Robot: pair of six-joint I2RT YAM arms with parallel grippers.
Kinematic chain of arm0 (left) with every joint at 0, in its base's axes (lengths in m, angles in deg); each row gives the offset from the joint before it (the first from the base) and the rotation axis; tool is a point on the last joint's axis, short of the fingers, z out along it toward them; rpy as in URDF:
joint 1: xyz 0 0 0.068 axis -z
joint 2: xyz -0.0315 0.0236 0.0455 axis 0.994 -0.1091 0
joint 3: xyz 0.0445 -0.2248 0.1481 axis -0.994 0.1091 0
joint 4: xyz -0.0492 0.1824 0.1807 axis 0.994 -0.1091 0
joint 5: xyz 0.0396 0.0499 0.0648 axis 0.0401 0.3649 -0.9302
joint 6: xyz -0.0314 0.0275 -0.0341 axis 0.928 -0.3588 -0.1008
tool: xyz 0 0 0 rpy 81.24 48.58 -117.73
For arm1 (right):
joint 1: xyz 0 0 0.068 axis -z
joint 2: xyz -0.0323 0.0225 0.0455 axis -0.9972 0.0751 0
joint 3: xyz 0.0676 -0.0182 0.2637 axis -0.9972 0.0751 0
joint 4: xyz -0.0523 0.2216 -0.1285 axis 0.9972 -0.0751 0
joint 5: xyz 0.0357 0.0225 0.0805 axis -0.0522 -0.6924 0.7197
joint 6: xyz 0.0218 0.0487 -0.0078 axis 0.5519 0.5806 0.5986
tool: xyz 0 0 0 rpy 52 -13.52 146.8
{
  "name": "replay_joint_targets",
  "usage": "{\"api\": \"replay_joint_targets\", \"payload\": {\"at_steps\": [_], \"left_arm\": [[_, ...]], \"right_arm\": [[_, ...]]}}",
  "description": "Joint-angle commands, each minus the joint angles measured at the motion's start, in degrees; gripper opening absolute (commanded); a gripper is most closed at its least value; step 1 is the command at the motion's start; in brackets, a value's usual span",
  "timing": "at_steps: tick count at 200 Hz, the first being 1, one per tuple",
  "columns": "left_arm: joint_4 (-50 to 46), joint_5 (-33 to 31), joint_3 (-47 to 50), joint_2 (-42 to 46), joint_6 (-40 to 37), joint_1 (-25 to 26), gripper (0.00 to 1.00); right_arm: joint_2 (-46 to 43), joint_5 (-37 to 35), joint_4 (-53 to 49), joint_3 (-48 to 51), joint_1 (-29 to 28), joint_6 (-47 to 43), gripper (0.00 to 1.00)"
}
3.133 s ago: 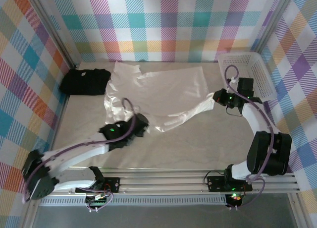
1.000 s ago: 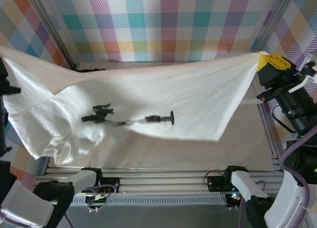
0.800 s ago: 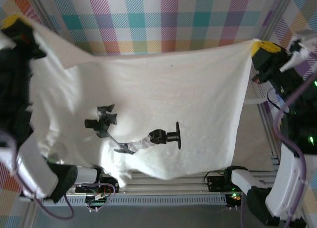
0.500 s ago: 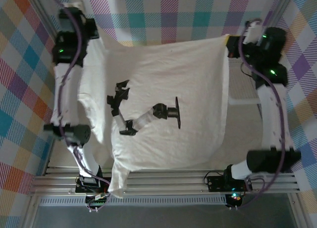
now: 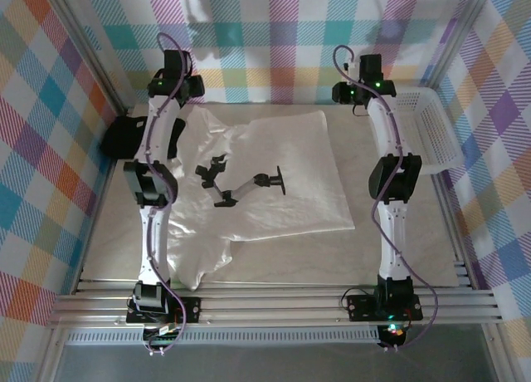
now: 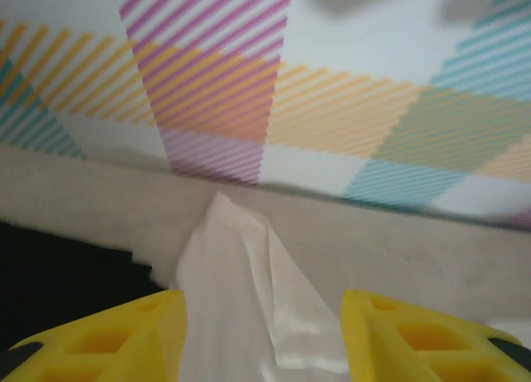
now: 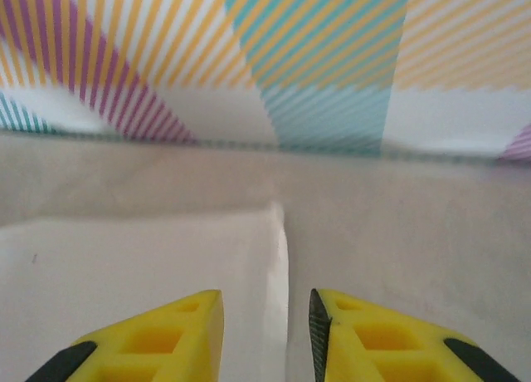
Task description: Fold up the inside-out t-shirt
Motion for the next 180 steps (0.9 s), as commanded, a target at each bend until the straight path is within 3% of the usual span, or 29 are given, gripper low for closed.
{"api": "replay_joint_targets", "payload": {"at_steps": [1, 35, 78, 126, 180], "left_arm": [[10.83, 5.86, 22.52, 21.7, 6.22, -0.25, 0.53], [31.29, 11.24, 63.17, 46.53, 16.51, 1.33, 0.55], [37.98, 16.3, 89.44, 59.77, 24.03, 7.97, 0.55], [33.19, 13.55, 98.68, 66.45, 23.63, 18.11, 0.56], [30.38, 11.4, 98.88, 68.52, 20.78, 19.34, 0.56]], "right_arm": [[-17.64, -1.09, 0.94, 16.78, -3.85, -2.82, 0.35], [-38.69, 2.68, 12.04, 54.66, -6.7, 4.48, 0.37], [-58.56, -0.77, 10.58, 87.65, -6.74, 19.47, 0.45], [-71.72, -7.45, 1.49, 104.04, -6.63, 29.36, 0.46], [-65.08, -8.33, 7.63, 107.82, -6.57, 32.08, 0.48]]}}
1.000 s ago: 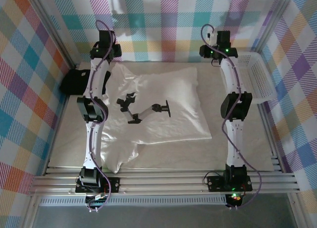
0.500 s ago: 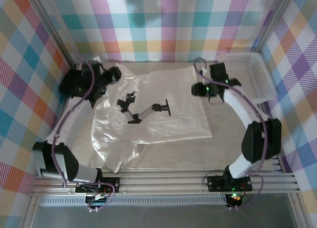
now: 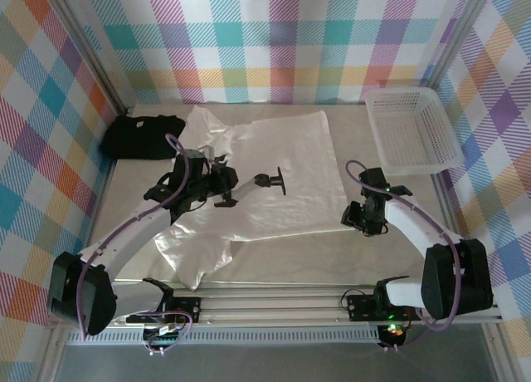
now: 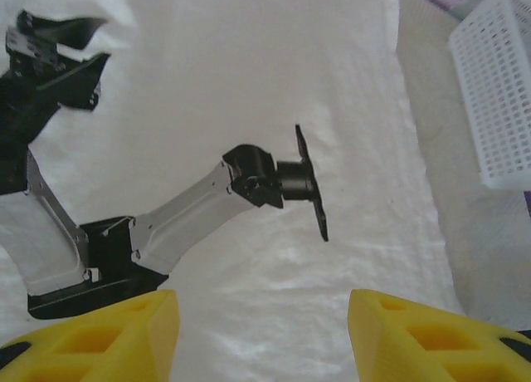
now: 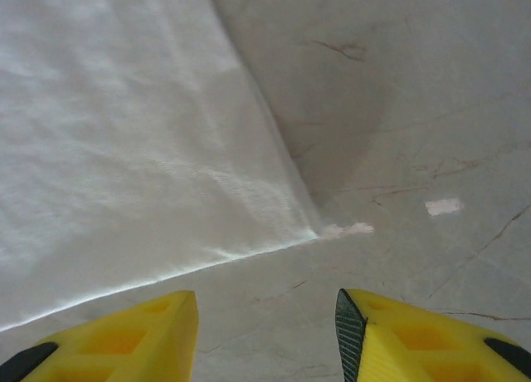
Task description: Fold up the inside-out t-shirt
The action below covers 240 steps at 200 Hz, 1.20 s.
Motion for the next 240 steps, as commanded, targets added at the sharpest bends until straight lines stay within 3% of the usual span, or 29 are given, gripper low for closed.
{"api": "replay_joint_targets", "payload": {"at_steps": [1, 62, 101, 120, 169, 219, 240], "left_arm": [[-1.79, -1.81, -0.6, 0.46, -2.11, 0.09, 0.56], [-2.85, -2.54, 0.32, 0.06, -4.18, 0.13, 0.57], [-3.14, -1.98, 1.38, 0.15, -4.36, 0.07, 0.57], [-5.45, -0.51, 1.79, -0.28, -4.0, 0.14, 0.57], [-10.53, 1.81, 3.94, -0.92, -3.12, 2.63, 0.58], [-8.66, 5.04, 5.95, -3.85, -3.38, 3.75, 0.58], [-14.0, -0.68, 6.44, -2.01, -4.09, 9.6, 0.58]], "right_arm": [[3.57, -1.18, 3.77, 0.43, -0.11, 2.81, 0.48], [12.0, -0.09, 9.38, -2.42, -0.12, 1.49, 0.41], [11.41, -1.7, 10.15, -3.93, 0.3, 0.08, 0.13], [11.6, -1.61, 10.83, -6.59, 2.22, -1.33, 0.08], [17.49, -1.84, 11.67, -18.86, 9.34, -5.42, 0.03], [22.06, -0.42, 10.12, -28.55, 14.27, -7.72, 0.02], [23.34, 1.24, 9.12, -30.42, 14.39, -8.43, 0.02]]}}
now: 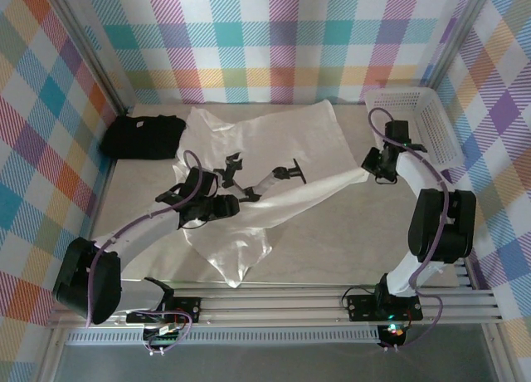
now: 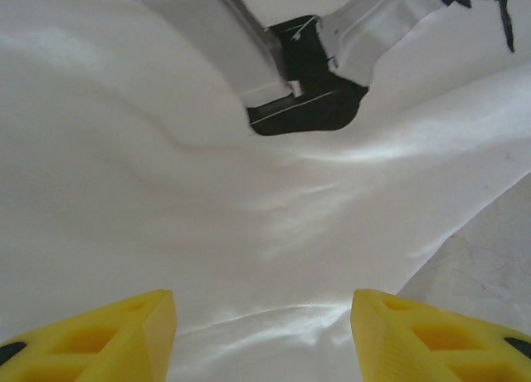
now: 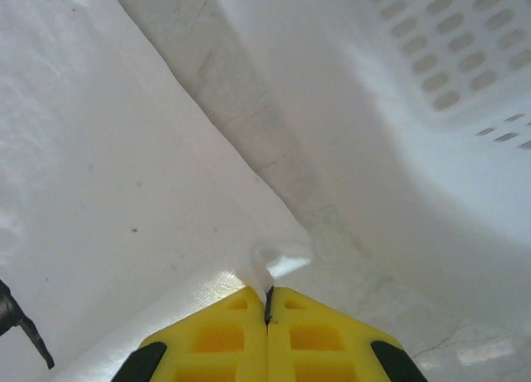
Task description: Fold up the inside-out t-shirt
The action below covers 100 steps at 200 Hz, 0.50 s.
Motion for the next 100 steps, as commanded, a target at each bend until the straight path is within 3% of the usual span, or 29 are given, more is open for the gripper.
{"api": "replay_joint_targets", "payload": {"at_steps": [1, 43, 70, 100], "left_arm": [[-6.09, -3.97, 0.75, 2.58, -1.48, 7.56, 0.58], [-9.95, -9.54, 7.75, 7.91, 6.99, 20.85, 0.55], [-4.91, -11.27, 7.2, 5.19, 5.48, 20.94, 0.53], [2.87, -11.23, 4.15, -3.41, 4.35, 19.04, 0.52]], "right_arm": [[2.42, 2.98, -1.98, -3.95, 0.46, -2.51, 0.02], [2.33, 5.59, -0.54, -2.88, 0.51, -2.36, 0.03], [2.42, 6.34, -0.25, -2.66, 0.44, -2.65, 0.03], [1.43, 6.77, -0.26, -2.07, 0.48, -3.1, 0.03]]}}
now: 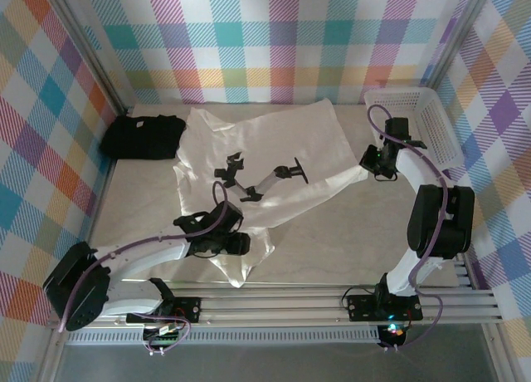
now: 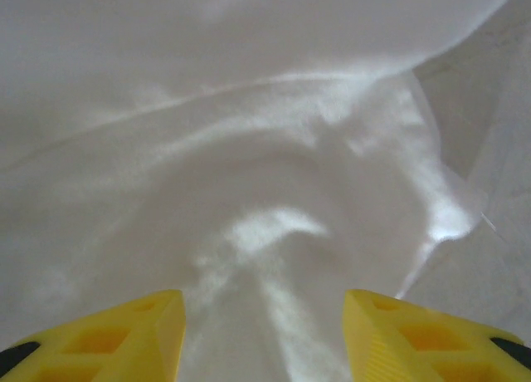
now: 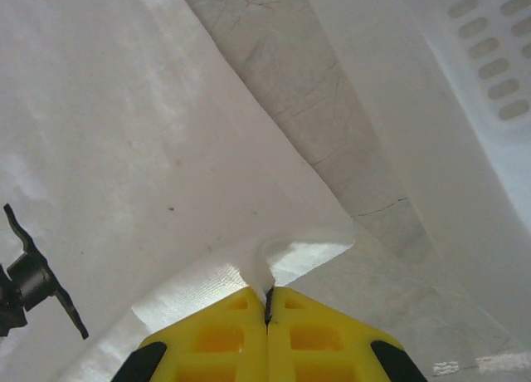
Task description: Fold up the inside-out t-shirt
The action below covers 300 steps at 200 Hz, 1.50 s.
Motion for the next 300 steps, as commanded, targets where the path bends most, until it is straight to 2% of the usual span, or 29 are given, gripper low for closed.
{"api": "replay_joint_targets", "payload": {"at_steps": [1, 39, 71, 86, 105, 134, 160, 180, 204, 240, 275, 300], "left_arm": [[7.09, -1.59, -2.82, -6.21, -0.21, -1.57, 0.52], [13.31, -0.39, -9.05, -18.87, -3.09, -4.78, 0.52], [13.62, -0.9, -20.44, -29.03, -7.59, -6.75, 0.52], [12.17, -0.37, -24.28, -30.53, -9.11, -6.89, 0.52], [10.81, 0.26, -23.45, -27.41, -9.69, -6.24, 0.53], [5.62, -5.53, -16.38, -16.08, -9.39, -1.7, 0.55], [2.0, -8.6, -8.87, -8.05, -2.85, 5.98, 0.55], [2.14, -8.55, -6.01, -6.79, 1.96, 13.38, 0.55], [3.49, -9.53, -8.63, -10.18, 0.44, 19.77, 0.53], [-0.66, -13.86, -18.56, -19.76, -5.32, 22.98, 0.46], [-5.2, -17.96, -23.18, -25.48, -8.58, 22.35, 0.45], [-5.37, -16.8, -23.84, -26.93, -9.54, 20.56, 0.45]], "right_arm": [[-0.69, 1.62, 0.39, 0.24, 0.16, -1.08, 0.03], [-1.99, 1.66, 0.6, 1.03, 0.13, -1.48, 0.03], [-2.61, 2.33, 0.96, 1.47, 0.17, -1.24, 0.03], [-2.83, 2.53, 0.89, 1.61, 0.15, -1.35, 0.02], [-3.25, 3.39, 0.86, 1.9, 0.09, -1.37, 0.02], [-4.43, 3.42, 1.24, 2.82, 0.15, -1.58, 0.02], [-4.61, 3.42, 0.78, 2.52, 0.18, -2.07, 0.02], [-4.59, 3.7, 0.67, 2.17, 0.14, -2.12, 0.03], [-4.57, 4.29, 0.95, 2.19, 0.13, -2.08, 0.02], [-5.34, 5.03, 0.98, 2.82, 0.12, -2.03, 0.02], [-5.56, 5.52, 0.97, 2.89, 0.15, -2.2, 0.02], [-5.47, 5.78, 0.99, 2.97, 0.09, -2.38, 0.03]]}}
